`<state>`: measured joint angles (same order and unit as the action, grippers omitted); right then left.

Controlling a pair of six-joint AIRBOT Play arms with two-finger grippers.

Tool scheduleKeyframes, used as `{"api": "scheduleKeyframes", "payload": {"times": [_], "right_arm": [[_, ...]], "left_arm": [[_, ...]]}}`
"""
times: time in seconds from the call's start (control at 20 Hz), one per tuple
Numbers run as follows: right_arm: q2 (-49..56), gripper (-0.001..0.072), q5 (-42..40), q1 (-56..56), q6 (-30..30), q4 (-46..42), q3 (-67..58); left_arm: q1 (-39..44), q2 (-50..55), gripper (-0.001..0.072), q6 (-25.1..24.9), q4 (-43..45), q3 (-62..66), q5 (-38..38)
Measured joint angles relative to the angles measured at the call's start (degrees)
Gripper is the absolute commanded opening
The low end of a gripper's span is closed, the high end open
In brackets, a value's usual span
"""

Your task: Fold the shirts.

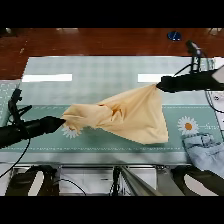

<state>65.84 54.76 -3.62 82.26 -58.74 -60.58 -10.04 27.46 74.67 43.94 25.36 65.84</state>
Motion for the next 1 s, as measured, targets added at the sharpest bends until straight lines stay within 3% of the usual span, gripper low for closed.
{"api": "scheduleKeyframes", "payload": {"times": [0.25,0.3,0.4,0.45,0.55,0.7,0.8,0.9,1.0], "right_arm": [[11.0,0.0028,-15.1,-1.0,-1.2,6.3,1.1],[12.1,0.0105,-16.5,-1.1,-1.5,7.0,1.2],[12.8,0.0328,-17.9,-1.1,-1.9,7.7,0.8],[12.3,0.0394,-17.5,-0.7,-2.1,7.9,0.2],[9.8,0.0527,-13.6,0.9,-2.8,8.3,-2.4],[2.9,0.0539,-0.4,6.3,-2.9,3.7,-7.7],[-2.4,0.0539,11.0,10.8,-2.0,-7.2,-8.9],[-7.5,0.0541,19.6,16.7,-1.8,-18.6,-5.7],[-12.2,0.0585,23.8,23.8,-2.9,-19.2,1.9]], "left_arm": [[0.5,9.4,0.0028,-10.3,-0.5,-2.3,-9.1],[0.7,11.2,0.0029,-11.5,-0.5,-2.4,-10.4],[1.1,14.5,0.0029,-13.0,-0.9,-2.6,-12.7],[1.2,15.8,0.0029,-13.5,-1.0,-2.7,-13.5],[1.4,17.4,0.0029,-14.9,-1.5,-2.8,-14.5],[1.5,18.5,0.0028,-16.5,-1.8,-2.8,-15.1],[1.5,18.8,0.0029,-16.9,-1.9,-2.8,-15.5],[1.5,19.0,0.0028,-17.4,-1.9,-2.8,-15.6],[1.5,19.1,0.0029,-18.1,-2.0,-2.8,-15.6]]}}
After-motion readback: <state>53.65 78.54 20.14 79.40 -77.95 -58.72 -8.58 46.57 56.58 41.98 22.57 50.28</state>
